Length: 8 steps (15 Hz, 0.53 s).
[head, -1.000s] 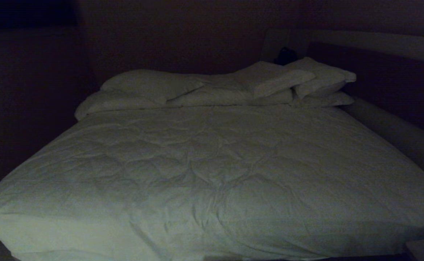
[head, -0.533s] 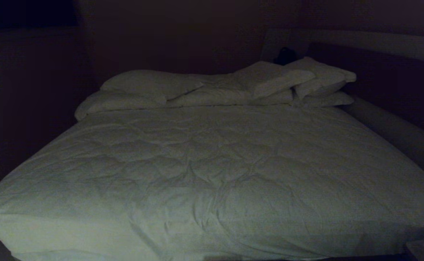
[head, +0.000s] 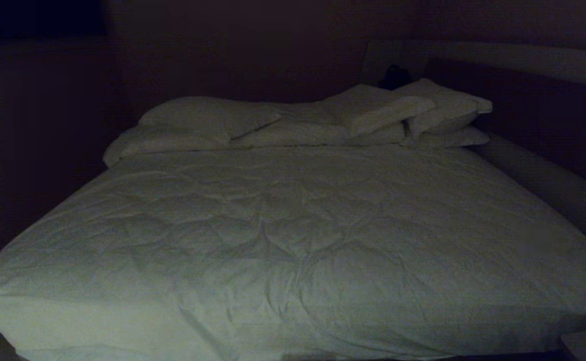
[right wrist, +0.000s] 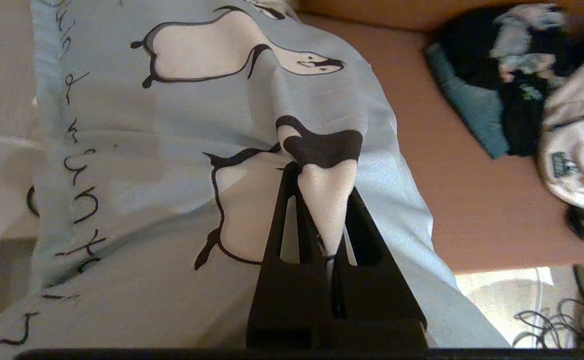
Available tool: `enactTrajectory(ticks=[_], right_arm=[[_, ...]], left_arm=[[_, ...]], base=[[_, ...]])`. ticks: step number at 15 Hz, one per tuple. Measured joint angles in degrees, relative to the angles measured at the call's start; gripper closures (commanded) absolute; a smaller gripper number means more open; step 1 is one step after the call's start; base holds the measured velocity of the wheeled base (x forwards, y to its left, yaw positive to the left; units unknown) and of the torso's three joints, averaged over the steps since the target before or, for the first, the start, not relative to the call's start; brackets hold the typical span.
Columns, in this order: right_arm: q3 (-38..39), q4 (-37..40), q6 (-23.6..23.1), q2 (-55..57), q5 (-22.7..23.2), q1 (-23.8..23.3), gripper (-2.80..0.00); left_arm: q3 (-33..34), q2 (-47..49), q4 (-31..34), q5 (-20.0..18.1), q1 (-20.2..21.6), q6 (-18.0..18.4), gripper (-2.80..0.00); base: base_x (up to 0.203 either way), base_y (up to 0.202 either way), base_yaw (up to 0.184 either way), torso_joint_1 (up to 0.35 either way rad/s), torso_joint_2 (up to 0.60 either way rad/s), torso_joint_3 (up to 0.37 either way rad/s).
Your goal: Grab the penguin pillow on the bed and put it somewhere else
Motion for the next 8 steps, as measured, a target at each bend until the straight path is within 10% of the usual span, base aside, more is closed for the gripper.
enactTrajectory(ticks=[8], right_arm=[[-0.7,-6.8,-5.0,6.7,11.5,-8.2,0.00]], left_arm=[[0.0,0.0,0.0,0.0,0.0,0.0,0.00]], base=[[0.000,0.000,0.000,0.000,0.00,0.000]])
